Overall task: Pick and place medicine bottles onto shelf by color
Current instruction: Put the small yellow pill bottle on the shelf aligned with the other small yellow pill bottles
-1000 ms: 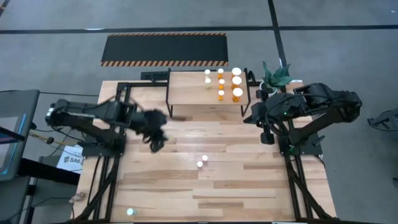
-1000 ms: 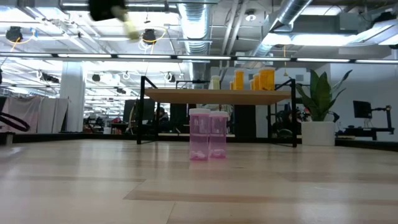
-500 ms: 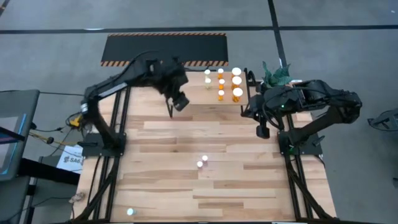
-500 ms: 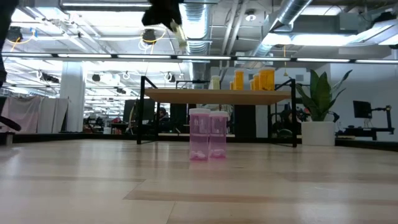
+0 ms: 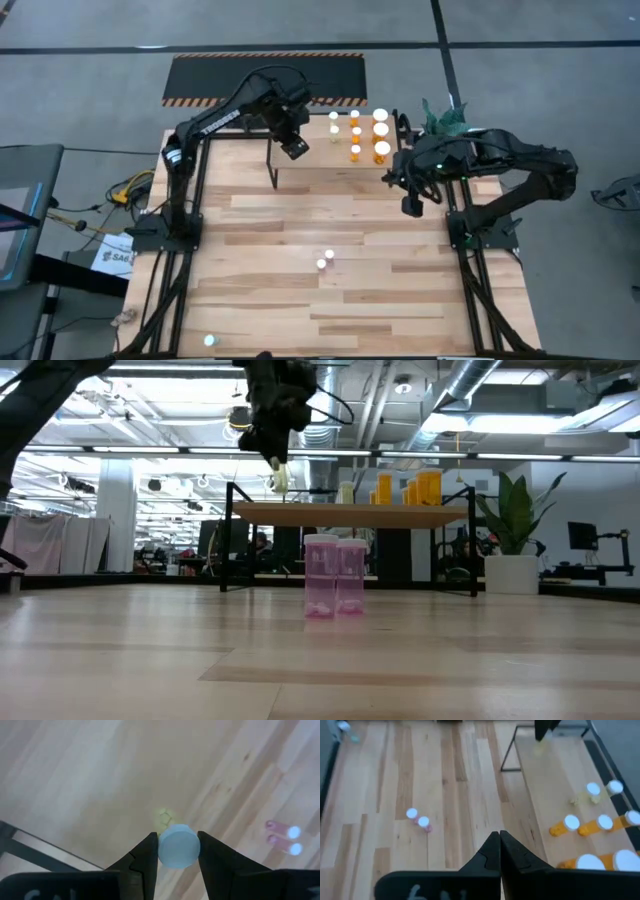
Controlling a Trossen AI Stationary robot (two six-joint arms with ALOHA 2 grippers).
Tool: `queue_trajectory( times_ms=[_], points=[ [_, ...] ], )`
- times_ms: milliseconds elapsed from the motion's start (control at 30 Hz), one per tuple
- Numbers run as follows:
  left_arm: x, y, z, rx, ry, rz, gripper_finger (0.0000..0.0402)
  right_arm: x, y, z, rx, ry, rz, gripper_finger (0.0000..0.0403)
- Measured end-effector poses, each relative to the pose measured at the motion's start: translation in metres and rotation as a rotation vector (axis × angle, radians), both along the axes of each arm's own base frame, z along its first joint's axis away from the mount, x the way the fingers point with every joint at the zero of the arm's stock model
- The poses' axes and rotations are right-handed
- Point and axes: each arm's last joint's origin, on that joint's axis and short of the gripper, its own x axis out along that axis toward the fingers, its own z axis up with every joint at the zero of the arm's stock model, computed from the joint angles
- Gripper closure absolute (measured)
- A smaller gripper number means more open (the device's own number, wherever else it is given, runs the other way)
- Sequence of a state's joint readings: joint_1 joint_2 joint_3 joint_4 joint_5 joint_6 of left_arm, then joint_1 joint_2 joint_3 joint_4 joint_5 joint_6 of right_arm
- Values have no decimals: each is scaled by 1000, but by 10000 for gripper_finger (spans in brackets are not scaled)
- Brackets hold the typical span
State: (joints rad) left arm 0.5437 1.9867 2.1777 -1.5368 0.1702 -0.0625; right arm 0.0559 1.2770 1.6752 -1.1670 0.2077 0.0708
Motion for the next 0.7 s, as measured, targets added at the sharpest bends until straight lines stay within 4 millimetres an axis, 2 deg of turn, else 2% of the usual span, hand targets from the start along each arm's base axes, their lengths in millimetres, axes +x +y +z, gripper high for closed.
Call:
queue_trajectory(
  times_ms=[267,567,700],
  points=[
    [7,11,-20,-17,71,-23,296,3,0,-2,1,-14,0,392],
    [7,11,-21,-15,68,-35,296,2,0,-1,0,-22,1,392],
    [8,10,-21,-13,69,-51,278,2,0,-1,-2,-21,2,392]
  ],
)
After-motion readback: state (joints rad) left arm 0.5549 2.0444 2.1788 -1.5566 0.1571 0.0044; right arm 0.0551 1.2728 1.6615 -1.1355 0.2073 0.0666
